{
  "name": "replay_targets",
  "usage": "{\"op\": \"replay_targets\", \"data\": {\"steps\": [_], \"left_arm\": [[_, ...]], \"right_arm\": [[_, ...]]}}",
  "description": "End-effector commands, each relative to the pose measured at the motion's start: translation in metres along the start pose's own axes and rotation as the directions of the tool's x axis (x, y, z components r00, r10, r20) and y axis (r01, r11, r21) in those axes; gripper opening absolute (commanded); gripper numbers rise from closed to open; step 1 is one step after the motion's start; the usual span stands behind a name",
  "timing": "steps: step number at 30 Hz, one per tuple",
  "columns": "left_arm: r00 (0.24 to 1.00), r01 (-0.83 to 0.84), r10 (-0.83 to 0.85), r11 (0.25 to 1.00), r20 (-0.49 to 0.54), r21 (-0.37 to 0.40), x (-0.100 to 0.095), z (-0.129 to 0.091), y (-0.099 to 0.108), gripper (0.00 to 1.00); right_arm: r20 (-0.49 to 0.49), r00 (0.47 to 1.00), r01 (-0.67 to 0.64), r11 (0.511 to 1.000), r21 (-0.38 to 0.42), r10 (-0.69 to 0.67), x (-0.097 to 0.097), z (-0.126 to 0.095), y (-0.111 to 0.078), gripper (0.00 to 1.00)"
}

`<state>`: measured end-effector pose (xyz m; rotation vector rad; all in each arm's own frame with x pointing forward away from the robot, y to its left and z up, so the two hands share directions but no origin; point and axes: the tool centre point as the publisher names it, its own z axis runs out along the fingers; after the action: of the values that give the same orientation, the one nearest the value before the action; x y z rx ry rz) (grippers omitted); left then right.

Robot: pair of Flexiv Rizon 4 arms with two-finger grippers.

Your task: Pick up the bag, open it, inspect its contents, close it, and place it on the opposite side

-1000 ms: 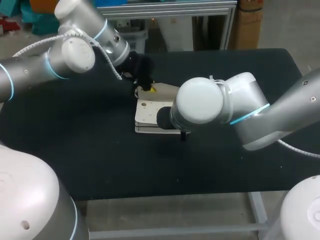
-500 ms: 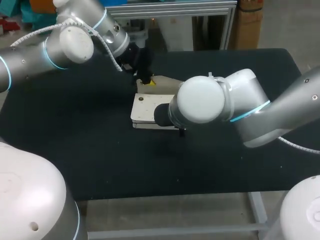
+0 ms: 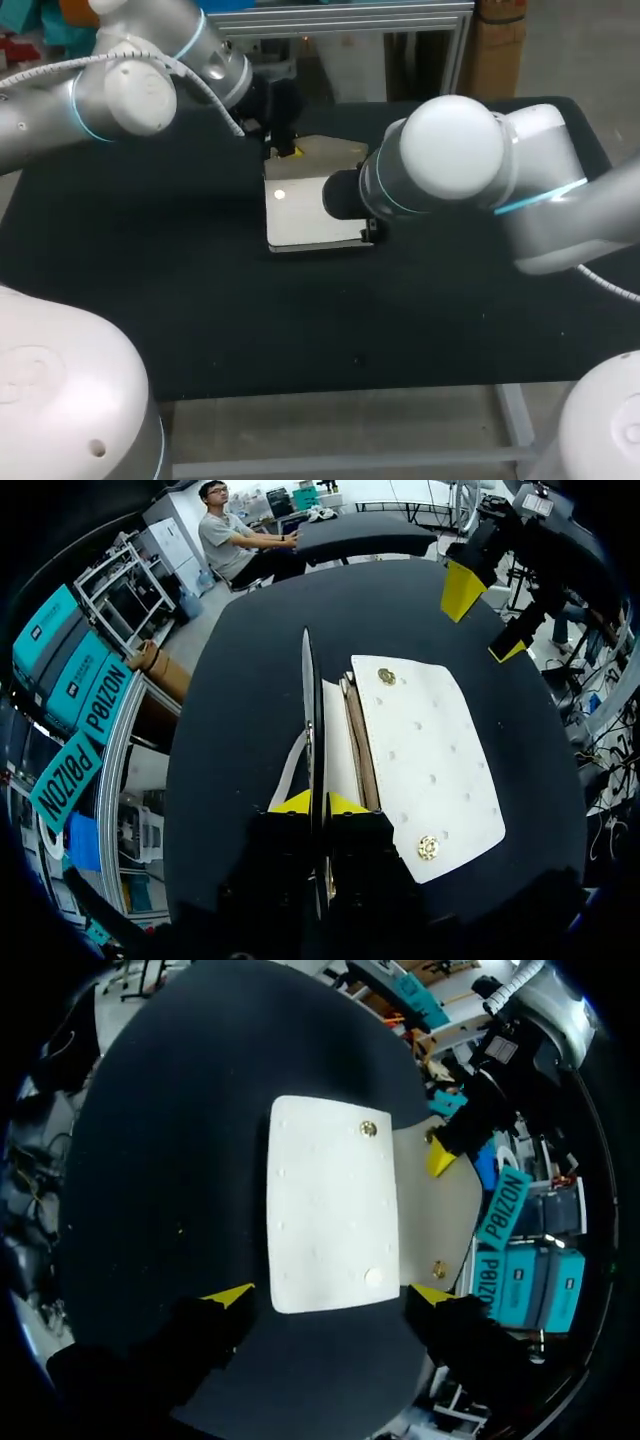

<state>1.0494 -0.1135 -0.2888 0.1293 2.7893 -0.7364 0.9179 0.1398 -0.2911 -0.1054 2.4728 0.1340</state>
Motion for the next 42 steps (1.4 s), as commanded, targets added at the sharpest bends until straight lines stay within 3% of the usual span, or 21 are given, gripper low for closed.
{"op": "replay_targets", "data": {"steps": [1, 8, 13, 15, 17, 25, 30, 36, 42], "left_arm": [[1.0, 0.0, 0.0, 1.0, 0.011, -0.007, 0.004, -0.005, -0.003, 0.0], [1.0, 0.0, 0.0, 1.0, 0.011, -0.007, 0.004, -0.005, -0.003, 0.0], [1.0, 0.0, 0.0, 1.0, 0.011, -0.007, 0.004, -0.005, -0.003, 0.0], [1.0, 0.0, 0.0, 1.0, 0.011, -0.007, 0.004, -0.005, -0.003, 0.0], [1.0, 0.0, 0.0, 1.0, 0.011, -0.007, 0.004, -0.005, -0.003, 0.0], [0.99, -0.028, 0.041, 0.995, 0.137, -0.098, 0.018, -0.035, -0.039, 0.0], [0.952, -0.043, 0.077, 0.992, 0.298, -0.121, 0.028, -0.049, -0.05, 0.0], [0.935, -0.057, 0.09, 0.993, 0.343, -0.105, 0.039, -0.051, -0.054, 0.0], [0.94, -0.065, 0.089, 0.995, 0.329, -0.081, 0.036, -0.055, -0.056, 0.0]], "right_arm": [[-0.02, 1.0, 0.012, 1.0, 0.012, -0.012, -0.006, -0.017, -0.001, 1.0], [-0.093, 0.994, 0.05, 0.997, -0.059, -0.055, -0.012, -0.025, -0.005, 1.0], [-0.117, 0.989, 0.082, 0.996, -0.045, -0.087, -0.014, -0.026, -0.006, 1.0], [-0.12, 0.989, 0.085, 0.995, -0.042, -0.09, -0.014, -0.027, -0.006, 0.4], [-0.128, 0.988, 0.085, 0.996, -0.035, -0.089, -0.015, -0.027, -0.006, 0.0], [-0.147, 0.987, 0.067, 0.998, -0.022, -0.069, -0.022, -0.018, -0.007, 0.0], [-0.116, 0.991, 0.068, 0.998, -0.017, -0.07, -0.023, -0.017, -0.005, 0.0], [-0.081, 0.995, 0.059, 0.998, -0.015, -0.06, -0.025, -0.015, -0.005, 0.0], [-0.059, 0.997, 0.054, 0.998, -0.012, -0.055, -0.03, -0.019, -0.007, 0.0]]}}
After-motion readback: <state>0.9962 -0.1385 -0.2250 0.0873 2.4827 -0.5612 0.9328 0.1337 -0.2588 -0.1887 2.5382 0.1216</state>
